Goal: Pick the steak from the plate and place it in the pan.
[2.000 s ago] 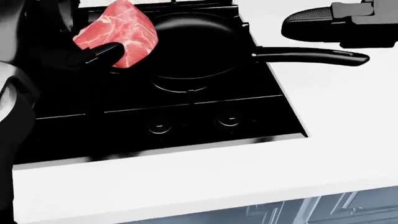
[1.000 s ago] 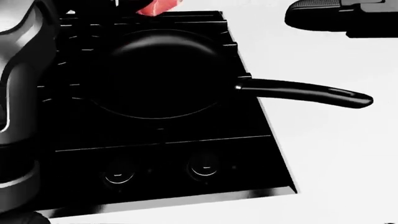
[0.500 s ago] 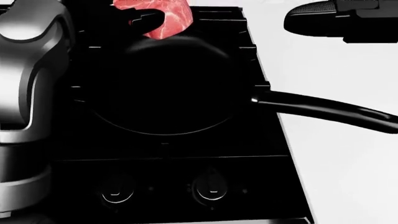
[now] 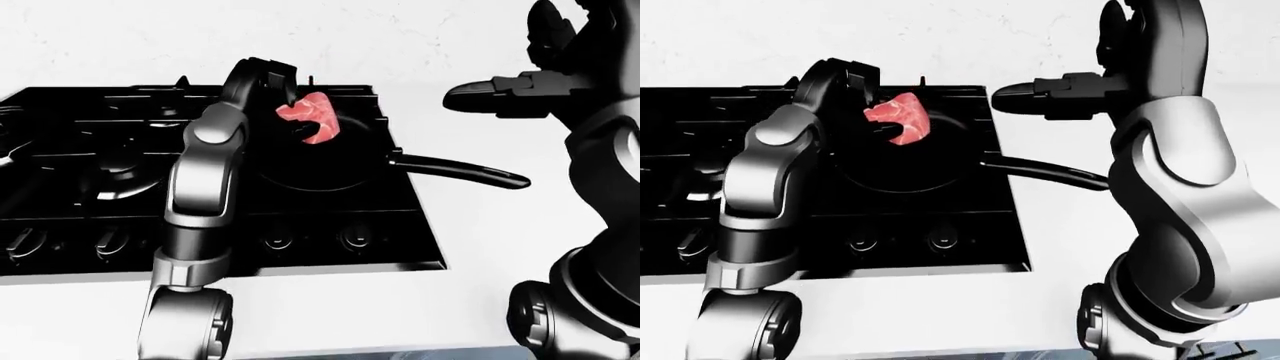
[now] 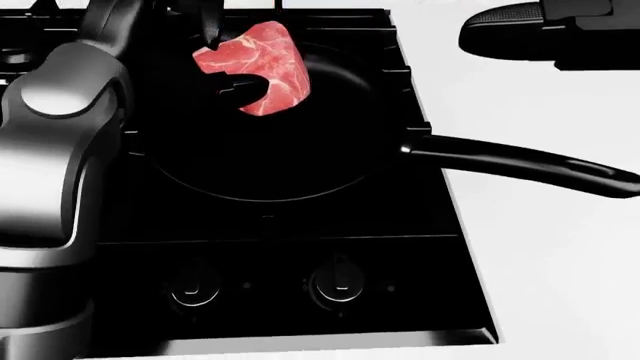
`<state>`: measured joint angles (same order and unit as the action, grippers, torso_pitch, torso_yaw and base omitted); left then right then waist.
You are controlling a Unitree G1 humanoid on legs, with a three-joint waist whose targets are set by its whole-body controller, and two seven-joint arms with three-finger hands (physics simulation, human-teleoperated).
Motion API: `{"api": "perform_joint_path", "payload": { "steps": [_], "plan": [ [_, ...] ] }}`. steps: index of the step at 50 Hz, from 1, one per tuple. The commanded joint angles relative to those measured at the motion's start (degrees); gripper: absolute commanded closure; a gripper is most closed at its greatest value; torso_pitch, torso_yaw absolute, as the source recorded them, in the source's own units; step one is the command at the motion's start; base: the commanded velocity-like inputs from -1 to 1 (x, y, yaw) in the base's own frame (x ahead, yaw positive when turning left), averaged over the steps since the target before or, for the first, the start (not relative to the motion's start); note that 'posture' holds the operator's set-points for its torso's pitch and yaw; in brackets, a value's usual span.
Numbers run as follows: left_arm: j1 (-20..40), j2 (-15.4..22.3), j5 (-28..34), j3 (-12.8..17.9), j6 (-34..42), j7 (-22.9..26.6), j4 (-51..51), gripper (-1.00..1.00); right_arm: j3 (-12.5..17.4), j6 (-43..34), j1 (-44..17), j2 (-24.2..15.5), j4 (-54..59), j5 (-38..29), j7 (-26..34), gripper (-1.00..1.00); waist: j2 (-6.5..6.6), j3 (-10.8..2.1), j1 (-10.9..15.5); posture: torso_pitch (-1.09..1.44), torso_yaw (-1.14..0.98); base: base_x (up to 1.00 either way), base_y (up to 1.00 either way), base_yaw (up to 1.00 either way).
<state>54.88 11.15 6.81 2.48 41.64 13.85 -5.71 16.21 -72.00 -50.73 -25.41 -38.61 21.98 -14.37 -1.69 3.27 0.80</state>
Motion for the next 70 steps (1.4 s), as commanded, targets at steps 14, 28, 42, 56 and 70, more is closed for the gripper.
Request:
{"api": "perform_joint_path", "payload": {
  "steps": [14, 28, 42, 56, 70],
  "plan": [
    [1.05, -0.56, 0.88, 0.78, -3.63, 0.09, 1.78, 1.0, 0.58, 1.36, -1.58, -0.61, -0.93, -0.27, -0.11, -1.0, 0.36, -2.1, -0.01, 0.0, 0.0, 0.0, 0.0, 0.0],
    [-1.34, -1.5, 1.75, 0.42, -5.87, 0.32, 0.9, 1.0, 0.43, 1.6, -1.4, -0.64, -0.83, -0.34, 0.1, -1.0, 0.73, -2.43, 0.0, 0.0, 0.0, 0.0, 0.0, 0.0],
    [-2.26, -2.07, 2.06, 0.21, -6.8, 0.45, 0.48, 1.0, 0.45, 1.32, -1.59, -0.61, -0.9, -0.51, 0.26, -1.0, 1.16, -2.59, -0.04, 0.0, 0.0, 0.0, 0.0, 0.0],
    [-2.26, -1.86, 2.23, 0.32, -5.66, 1.11, 1.71, 0.25, 0.47, 1.58, -1.49, -0.64, -0.68, -0.65, 0.43, -1.0, 1.09, -2.5, -0.13, 0.0, 0.0, 0.0, 0.0, 0.0],
    [-4.5, -1.47, 3.07, 0.08, -4.5, 3.34, 5.18, 0.25, 0.4, 1.83, -1.12, -0.49, -0.65, -0.9, 0.56, -1.0, 1.48, -2.72, -0.19, 0.0, 0.0, 0.0, 0.0, 0.0]
  ]
}}
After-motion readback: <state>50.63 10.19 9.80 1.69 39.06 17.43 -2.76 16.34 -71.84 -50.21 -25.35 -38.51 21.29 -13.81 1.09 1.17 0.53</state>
